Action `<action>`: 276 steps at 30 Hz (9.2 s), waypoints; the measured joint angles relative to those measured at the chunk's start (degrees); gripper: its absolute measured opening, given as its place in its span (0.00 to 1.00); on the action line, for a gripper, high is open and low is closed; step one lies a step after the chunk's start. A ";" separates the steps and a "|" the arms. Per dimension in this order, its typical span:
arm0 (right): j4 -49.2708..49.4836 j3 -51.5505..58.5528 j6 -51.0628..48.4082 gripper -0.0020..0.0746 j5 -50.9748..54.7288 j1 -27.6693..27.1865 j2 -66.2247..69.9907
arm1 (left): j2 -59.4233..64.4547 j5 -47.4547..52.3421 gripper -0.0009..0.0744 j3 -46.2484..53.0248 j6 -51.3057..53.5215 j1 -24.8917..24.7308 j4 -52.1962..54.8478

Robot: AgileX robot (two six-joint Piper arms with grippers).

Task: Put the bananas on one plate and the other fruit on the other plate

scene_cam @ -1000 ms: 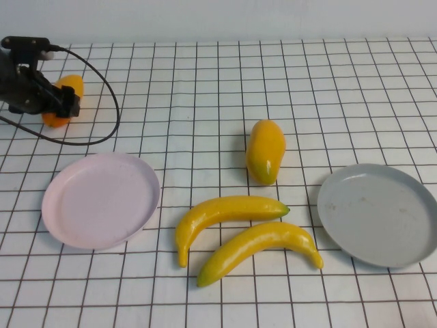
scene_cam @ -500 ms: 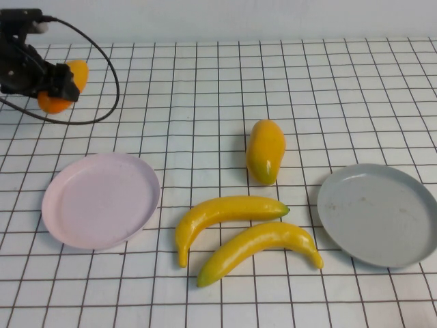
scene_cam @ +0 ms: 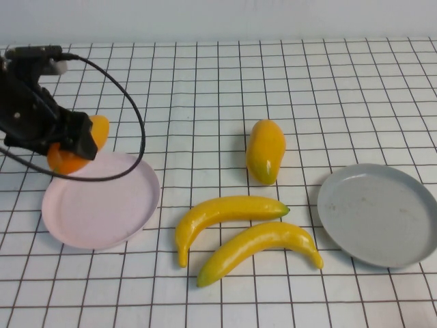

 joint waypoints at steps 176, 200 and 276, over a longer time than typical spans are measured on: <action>0.00 0.00 0.00 0.01 0.00 0.00 0.00 | -49.14 -15.86 0.01 36.26 -52.92 -38.47 37.11; 0.00 0.00 0.00 0.01 0.00 0.00 0.00 | -96.56 -39.32 0.01 76.90 -40.52 -14.85 32.94; 60.14 0.00 -12.80 0.01 -11.39 0.00 0.00 | -102.88 -39.51 0.01 87.62 -28.07 1.04 20.21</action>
